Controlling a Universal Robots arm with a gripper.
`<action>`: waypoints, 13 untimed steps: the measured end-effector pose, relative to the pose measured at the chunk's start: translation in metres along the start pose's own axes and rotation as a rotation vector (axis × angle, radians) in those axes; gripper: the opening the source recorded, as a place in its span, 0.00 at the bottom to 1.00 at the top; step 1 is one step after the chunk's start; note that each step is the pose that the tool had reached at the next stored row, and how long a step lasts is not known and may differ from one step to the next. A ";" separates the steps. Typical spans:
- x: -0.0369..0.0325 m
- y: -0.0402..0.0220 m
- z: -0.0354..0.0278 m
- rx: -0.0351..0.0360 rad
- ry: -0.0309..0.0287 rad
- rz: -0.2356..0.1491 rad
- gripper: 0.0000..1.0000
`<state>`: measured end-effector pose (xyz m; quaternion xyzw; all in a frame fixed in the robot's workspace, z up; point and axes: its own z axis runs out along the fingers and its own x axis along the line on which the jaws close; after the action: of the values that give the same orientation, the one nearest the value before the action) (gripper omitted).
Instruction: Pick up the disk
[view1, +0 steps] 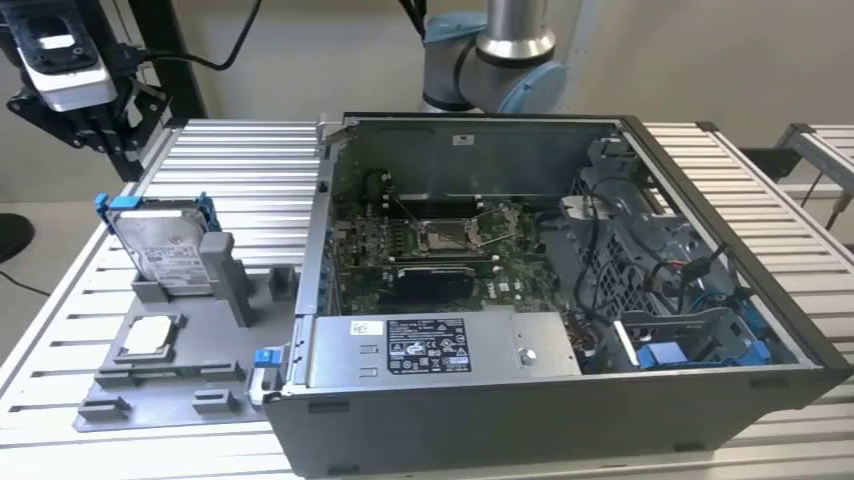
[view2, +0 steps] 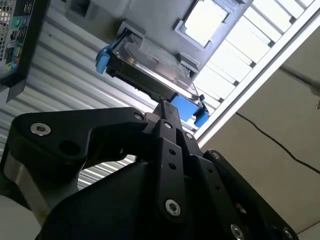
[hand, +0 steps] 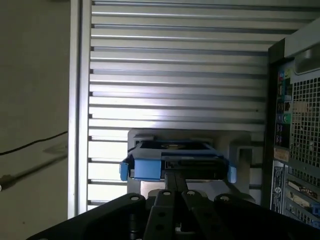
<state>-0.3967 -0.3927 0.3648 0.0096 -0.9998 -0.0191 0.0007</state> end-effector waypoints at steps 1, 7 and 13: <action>0.0025 0.0000 0.0001 0.0000 0.0001 0.000 0.00; 0.0106 0.0001 0.0016 -0.0001 0.0001 -0.002 0.00; 0.0155 0.0001 0.0020 -0.0007 0.0002 -0.002 0.00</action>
<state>-0.4122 -0.3928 0.3628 0.0106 -0.9998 -0.0194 0.0008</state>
